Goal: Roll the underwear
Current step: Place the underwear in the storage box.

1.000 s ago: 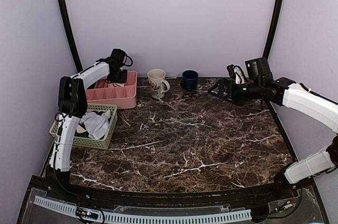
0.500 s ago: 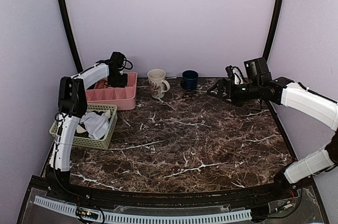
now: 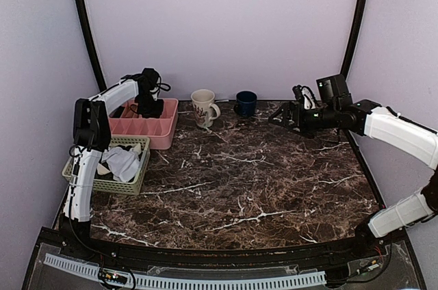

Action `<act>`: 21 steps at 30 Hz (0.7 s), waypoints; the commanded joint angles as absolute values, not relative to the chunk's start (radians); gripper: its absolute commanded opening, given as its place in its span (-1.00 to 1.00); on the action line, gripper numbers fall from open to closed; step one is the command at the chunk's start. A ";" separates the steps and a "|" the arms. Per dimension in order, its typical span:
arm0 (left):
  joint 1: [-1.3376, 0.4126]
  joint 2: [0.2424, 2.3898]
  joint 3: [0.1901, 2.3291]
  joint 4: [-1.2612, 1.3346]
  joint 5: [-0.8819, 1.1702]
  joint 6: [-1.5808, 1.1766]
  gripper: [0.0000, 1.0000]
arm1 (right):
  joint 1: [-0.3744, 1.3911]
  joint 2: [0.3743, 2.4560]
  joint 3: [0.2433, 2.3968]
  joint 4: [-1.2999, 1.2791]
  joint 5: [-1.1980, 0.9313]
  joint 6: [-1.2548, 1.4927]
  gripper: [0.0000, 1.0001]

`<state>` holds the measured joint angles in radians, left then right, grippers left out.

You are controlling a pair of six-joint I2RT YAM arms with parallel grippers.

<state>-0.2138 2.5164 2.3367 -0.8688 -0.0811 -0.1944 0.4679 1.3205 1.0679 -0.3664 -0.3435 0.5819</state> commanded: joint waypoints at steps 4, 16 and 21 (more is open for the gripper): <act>-0.201 2.436 2.281 -0.924 -0.056 -0.175 -0.21 | 0.460 1.331 1.108 -0.351 -0.366 0.582 0.99; -0.203 2.402 2.367 -0.889 -0.047 -0.137 0.29 | 0.459 1.318 1.104 -0.341 -0.364 0.588 0.99; -0.210 2.367 2.359 -0.876 -0.065 -0.113 0.30 | 0.459 1.319 1.104 -0.334 -0.375 0.590 0.99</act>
<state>-0.2092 2.4523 2.3558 -0.8528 -0.0528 -0.1455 0.4660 1.3251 1.0771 -0.3664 -0.3557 0.5827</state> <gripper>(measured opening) 0.649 0.995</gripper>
